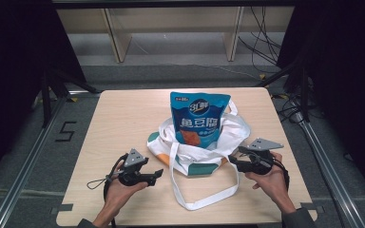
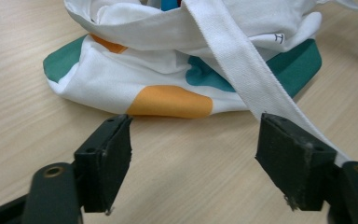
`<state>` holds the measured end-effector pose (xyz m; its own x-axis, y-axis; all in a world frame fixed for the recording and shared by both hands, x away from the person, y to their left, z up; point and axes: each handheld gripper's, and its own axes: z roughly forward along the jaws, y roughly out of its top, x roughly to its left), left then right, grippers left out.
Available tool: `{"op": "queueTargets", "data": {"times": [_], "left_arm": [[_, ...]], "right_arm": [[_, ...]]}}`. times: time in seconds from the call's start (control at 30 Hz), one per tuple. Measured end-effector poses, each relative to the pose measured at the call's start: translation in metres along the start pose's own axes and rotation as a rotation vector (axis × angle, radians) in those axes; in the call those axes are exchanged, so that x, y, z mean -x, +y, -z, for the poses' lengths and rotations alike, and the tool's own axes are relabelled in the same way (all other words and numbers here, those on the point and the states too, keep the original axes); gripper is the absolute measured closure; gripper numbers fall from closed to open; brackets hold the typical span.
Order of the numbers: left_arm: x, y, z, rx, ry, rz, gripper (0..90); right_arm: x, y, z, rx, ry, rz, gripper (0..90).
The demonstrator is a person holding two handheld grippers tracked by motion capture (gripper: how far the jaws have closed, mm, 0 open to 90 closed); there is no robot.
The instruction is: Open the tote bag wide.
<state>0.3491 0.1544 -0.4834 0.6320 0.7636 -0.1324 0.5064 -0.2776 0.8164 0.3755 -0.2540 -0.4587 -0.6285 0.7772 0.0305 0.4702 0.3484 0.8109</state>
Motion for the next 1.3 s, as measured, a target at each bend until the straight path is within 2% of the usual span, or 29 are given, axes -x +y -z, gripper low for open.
{"op": "queueTargets", "data": {"times": [0.07,0.1,0.13,0.17,0.2,0.23,0.27,0.3,0.4,0.43,0.47,0.5,0.53,0.57,0.6,0.7,0.77,0.8,0.83,0.87,0.9,0.97,1.0,1.03,1.13,1.17,1.2,1.23,1.3], "left_arm": [[-0.002,-0.003,0.004,-0.019,0.006,-0.013,19.2],[-0.001,-0.004,0.004,0.002,0.002,0.008,17.9],[-0.002,-0.006,0.006,-0.016,-0.001,-0.012,18.0],[-0.002,-0.008,0.006,-0.009,-0.005,0.000,18.7],[0.000,-0.009,0.006,0.007,0.002,0.012,18.8],[-0.001,-0.011,0.007,-0.002,0.007,-0.012,17.9],[0.000,-0.013,0.007,0.000,0.005,-0.006,17.1],[-0.001,-0.014,0.008,-0.015,0.000,-0.023,16.9],[0.004,-0.020,0.009,-0.035,0.016,-0.037,17.1],[0.004,-0.022,0.009,-0.042,0.020,-0.052,17.1],[0.007,-0.023,0.009,-0.018,0.011,-0.038,17.2],[0.007,-0.024,0.012,-0.036,0.016,-0.050,17.2],[0.008,-0.025,0.013,-0.032,0.010,-0.058,17.2],[0.010,-0.026,0.013,-0.016,0.010,-0.042,17.2],[0.009,-0.027,0.016,-0.031,0.013,-0.060,17.2],[0.012,-0.030,0.018,-0.006,0.013,-0.041,17.1],[0.011,-0.030,0.021,-0.021,0.013,-0.076,17.1],[0.012,-0.031,0.022,-0.024,0.021,-0.075,17.1],[0.015,-0.032,0.020,-0.001,0.015,-0.031,17.1],[0.014,-0.032,0.023,-0.028,0.016,-0.061,17.1],[0.016,-0.033,0.021,-0.004,0.018,-0.049,17.1],[0.018,-0.034,0.021,-0.012,0.014,-0.047,17.1],[0.017,-0.034,0.022,-0.039,0.013,-0.075,17.1],[0.020,-0.035,0.020,-0.022,0.003,-0.050,17.0],[0.024,-0.038,0.020,-0.053,-0.008,-0.076,16.6],[0.025,-0.038,0.020,-0.065,-0.011,-0.089,16.6],[0.027,-0.039,0.019,-0.064,-0.020,-0.094,16.6],[0.029,-0.039,0.019,-0.073,-0.029,-0.113,16.6],[0.033,-0.040,0.019,-0.063,-0.035,-0.120,17.1]], "right_arm": [[-0.002,-0.002,0.002,0.008,-0.001,-0.001,43.3],[-0.002,-0.003,0.002,0.006,0.002,0.005,43.2],[-0.002,-0.004,0.003,0.000,0.006,0.002,43.0],[-0.004,-0.006,0.002,0.008,0.000,-0.013,42.9],[-0.002,-0.007,0.002,-0.003,0.010,-0.002,42.7],[-0.003,-0.009,0.002,0.000,0.013,-0.003,42.3],[-0.002,-0.010,0.003,-0.001,-0.001,0.016,42.1],[-0.004,-0.011,0.004,-0.001,0.004,-0.003,42.1],[-0.006,-0.014,0.009,-0.003,0.005,-0.005,41.9],[-0.008,-0.015,0.010,0.001,-0.005,-0.027,41.8],[-0.005,-0.016,0.010,0.015,0.003,0.012,41.7],[-0.007,-0.016,0.013,0.002,0.000,0.000,41.6],[-0.007,-0.018,0.014,0.018,-0.002,0.008,41.5],[-0.012,-0.019,0.017,0.005,-0.007,-0.029,41.4],[-0.010,-0.020,0.018,0.017,-0.005,0.001,41.2],[-0.013,-0.025,0.022,0.011,0.011,-0.008,40.6],[-0.017,-0.028,0.024,0.006,0.003,-0.015,40.2],[-0.016,-0.030,0.024,0.015,-0.005,0.016,40.1],[-0.019,-0.032,0.025,-0.003,0.005,-0.004,40.0],[-0.020,-0.034,0.026,0.000,0.002,0.001,39.9],[-0.021,-0.035,0.027,-0.008,0.011,0.014,39.6],[-0.025,-0.038,0.028,-0.010,0.010,0.018,38.8],[-0.026,-0.040,0.029,-0.006,0.017,0.039,37.7],[-0.028,-0.041,0.029,-0.007,0.036,0.052,37.0],[-0.037,-0.046,0.033,-0.030,0.064,0.033,33.4],[-0.037,-0.048,0.033,-0.038,0.081,0.050,33.2],[-0.039,-0.051,0.033,-0.038,0.062,0.061,32.4],[-0.040,-0.053,0.034,-0.049,0.066,0.071,32.8],[-0.045,-0.056,0.036,-0.074,0.072,0.056,33.9]]}}
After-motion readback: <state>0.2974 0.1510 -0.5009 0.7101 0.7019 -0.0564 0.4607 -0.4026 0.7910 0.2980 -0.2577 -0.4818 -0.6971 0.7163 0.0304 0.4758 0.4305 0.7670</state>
